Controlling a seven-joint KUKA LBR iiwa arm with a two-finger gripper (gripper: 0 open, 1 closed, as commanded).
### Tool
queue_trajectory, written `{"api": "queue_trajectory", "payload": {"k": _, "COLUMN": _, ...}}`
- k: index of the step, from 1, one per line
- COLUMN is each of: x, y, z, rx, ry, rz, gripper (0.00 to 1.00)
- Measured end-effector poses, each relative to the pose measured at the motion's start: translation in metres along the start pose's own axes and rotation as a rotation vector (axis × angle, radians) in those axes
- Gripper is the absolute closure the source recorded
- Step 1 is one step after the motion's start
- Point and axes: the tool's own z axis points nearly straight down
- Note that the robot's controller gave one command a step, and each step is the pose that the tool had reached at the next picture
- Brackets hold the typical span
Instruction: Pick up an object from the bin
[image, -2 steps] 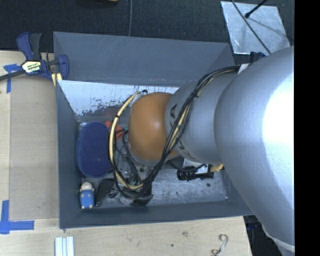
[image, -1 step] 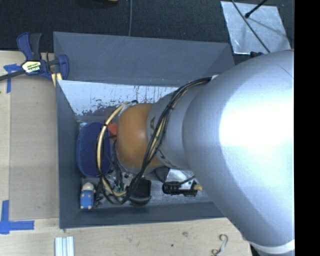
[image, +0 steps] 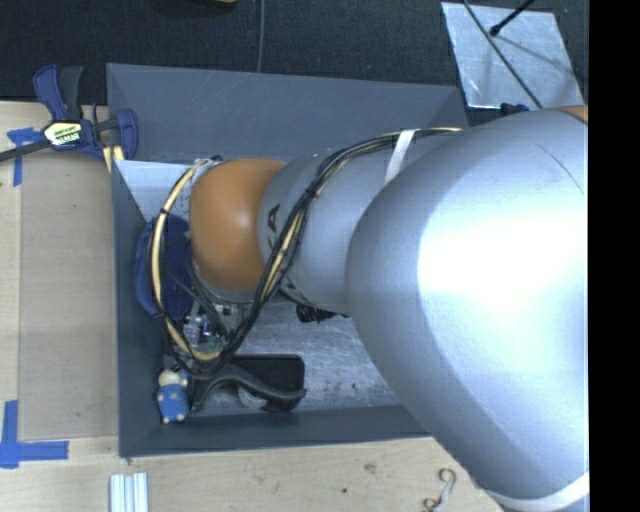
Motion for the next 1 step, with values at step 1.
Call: {"api": "queue_trajectory", "payload": {"k": 1, "x": -0.0049, "y": -0.0075, "z": 0.0228, "rx": 0.004, "ry": 0.004, "rz": 0.210, "gripper": 0.00}}
